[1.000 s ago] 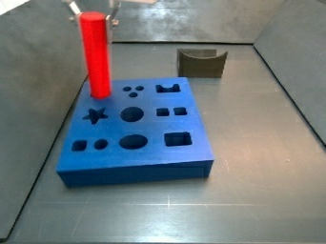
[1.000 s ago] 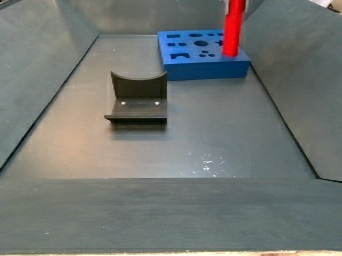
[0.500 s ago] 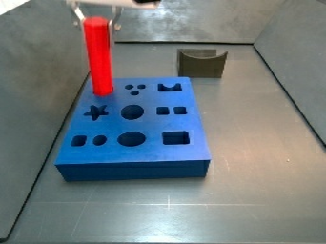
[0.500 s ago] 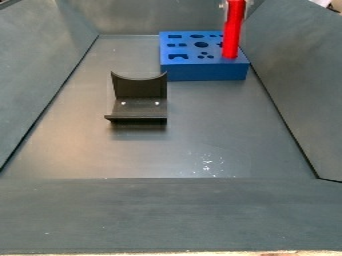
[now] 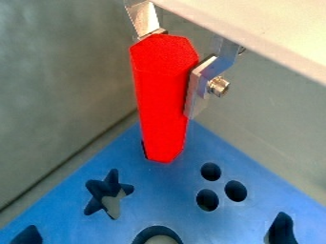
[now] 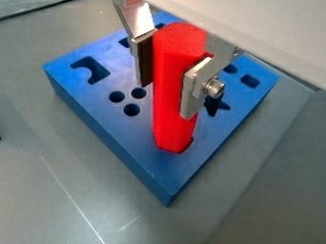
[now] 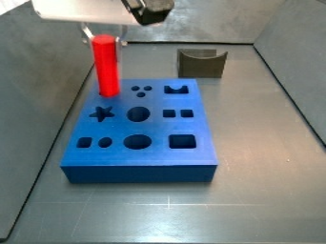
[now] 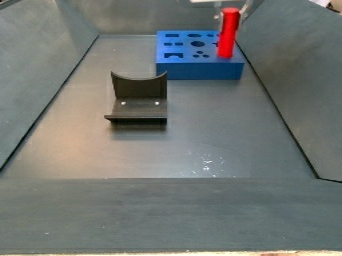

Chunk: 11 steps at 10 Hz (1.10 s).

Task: Pick up the hexagon object. Move up. Move to above the board. Insert the hexagon object.
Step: Insert the hexagon object.

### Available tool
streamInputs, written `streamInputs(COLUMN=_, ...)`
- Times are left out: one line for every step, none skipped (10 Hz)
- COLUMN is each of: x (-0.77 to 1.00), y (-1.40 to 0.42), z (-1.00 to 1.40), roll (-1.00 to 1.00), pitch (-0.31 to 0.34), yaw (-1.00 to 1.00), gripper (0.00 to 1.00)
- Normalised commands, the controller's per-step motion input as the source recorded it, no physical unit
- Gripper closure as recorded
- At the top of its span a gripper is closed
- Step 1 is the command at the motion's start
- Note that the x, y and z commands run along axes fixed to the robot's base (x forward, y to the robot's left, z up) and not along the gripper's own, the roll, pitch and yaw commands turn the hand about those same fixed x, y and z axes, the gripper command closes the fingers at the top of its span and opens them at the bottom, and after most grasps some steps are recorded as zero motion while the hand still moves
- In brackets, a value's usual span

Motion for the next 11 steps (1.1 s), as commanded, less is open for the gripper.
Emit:
streamInputs(x=0.59, y=0.0, z=-0.57, roll=0.0, pitch=-0.161, yaw=-0.25, gripper=1.0)
streamInputs(x=0.02, y=0.0, z=0.0, roll=0.0, pitch=0.0, yaw=-0.04, gripper=1.0)
streamInputs(x=0.0, y=0.0, z=-0.02, roll=0.0, pitch=0.0, yaw=0.0, gripper=1.0)
streamInputs(x=-0.01, y=0.0, z=-0.87, roll=0.07, pitch=-0.074, yaw=-0.02, gripper=1.0)
streamInputs(x=0.0, y=0.0, z=-1.0, roll=0.05, pitch=-0.043, yaw=-0.02, gripper=1.0)
streamInputs(x=0.0, y=0.0, z=-1.0, roll=0.02, pitch=-0.016, yaw=-0.01, gripper=1.0)
streamInputs(x=0.0, y=0.0, z=-1.0, roll=0.02, pitch=-0.019, yaw=0.0, gripper=1.0)
streamInputs(x=0.03, y=0.0, z=-1.0, roll=0.01, pitch=-0.039, yaw=0.0, gripper=1.0)
streamInputs(x=0.02, y=0.0, z=-0.07, roll=-0.08, pitch=-0.011, yaw=-0.01, gripper=1.0)
streamInputs(x=0.0, y=0.0, z=0.0, roll=0.02, pitch=0.0, yaw=0.0, gripper=1.0)
streamInputs(x=0.0, y=0.0, z=0.0, roll=0.0, pitch=0.0, yaw=0.0, gripper=1.0)
